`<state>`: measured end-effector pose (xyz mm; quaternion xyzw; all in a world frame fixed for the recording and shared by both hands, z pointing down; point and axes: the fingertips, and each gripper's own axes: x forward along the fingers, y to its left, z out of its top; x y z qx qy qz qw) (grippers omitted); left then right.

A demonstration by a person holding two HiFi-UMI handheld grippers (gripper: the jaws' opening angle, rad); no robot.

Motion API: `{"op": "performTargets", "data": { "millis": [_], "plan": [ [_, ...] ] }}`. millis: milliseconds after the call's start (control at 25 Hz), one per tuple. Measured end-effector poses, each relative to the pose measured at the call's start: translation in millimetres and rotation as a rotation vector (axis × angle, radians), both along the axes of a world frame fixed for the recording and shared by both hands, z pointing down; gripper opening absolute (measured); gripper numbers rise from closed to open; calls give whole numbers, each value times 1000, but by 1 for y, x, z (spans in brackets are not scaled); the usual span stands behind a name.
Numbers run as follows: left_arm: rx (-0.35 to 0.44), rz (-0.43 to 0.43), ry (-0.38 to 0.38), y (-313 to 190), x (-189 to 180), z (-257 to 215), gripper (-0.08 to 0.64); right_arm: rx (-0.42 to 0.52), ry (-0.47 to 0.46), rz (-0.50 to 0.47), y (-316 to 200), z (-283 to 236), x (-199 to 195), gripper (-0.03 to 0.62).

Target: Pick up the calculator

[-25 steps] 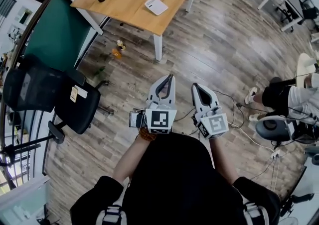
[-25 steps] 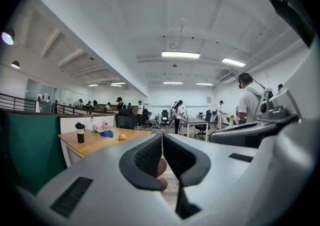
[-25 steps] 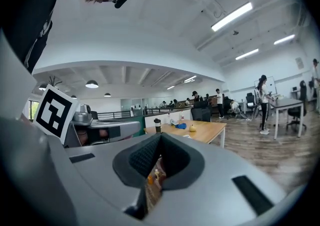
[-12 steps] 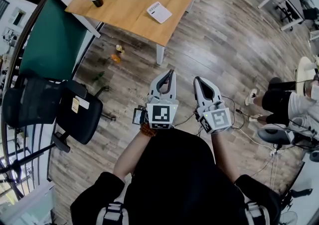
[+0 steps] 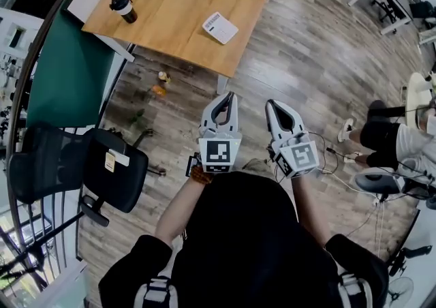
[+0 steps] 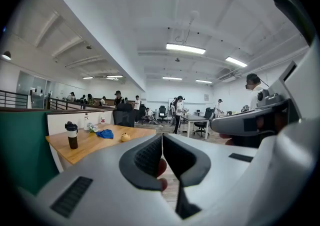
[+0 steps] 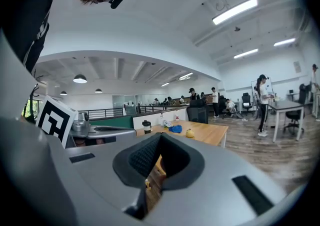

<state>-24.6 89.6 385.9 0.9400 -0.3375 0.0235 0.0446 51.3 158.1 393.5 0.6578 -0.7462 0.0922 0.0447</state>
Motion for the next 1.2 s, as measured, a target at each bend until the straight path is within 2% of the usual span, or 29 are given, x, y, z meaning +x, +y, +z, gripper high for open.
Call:
{"op": "performTargets", "data": {
  "millis": [280, 600, 840, 1200],
  "plan": [
    [-26, -27, -13, -33, -10, 12, 26, -19, -7, -2, -29, 8, -1, 6],
    [-48, -81, -52, -72, -7, 32, 26, -18, -34, -30, -80, 23, 21, 6],
    [-43, -150, -82, -118, 15, 31, 26, -13, -52, -85, -137, 35, 54, 6],
    [-47, -213, -195, -188, 41, 39, 26, -10, -87, -114, -221, 36, 118, 6]
  ]
}}
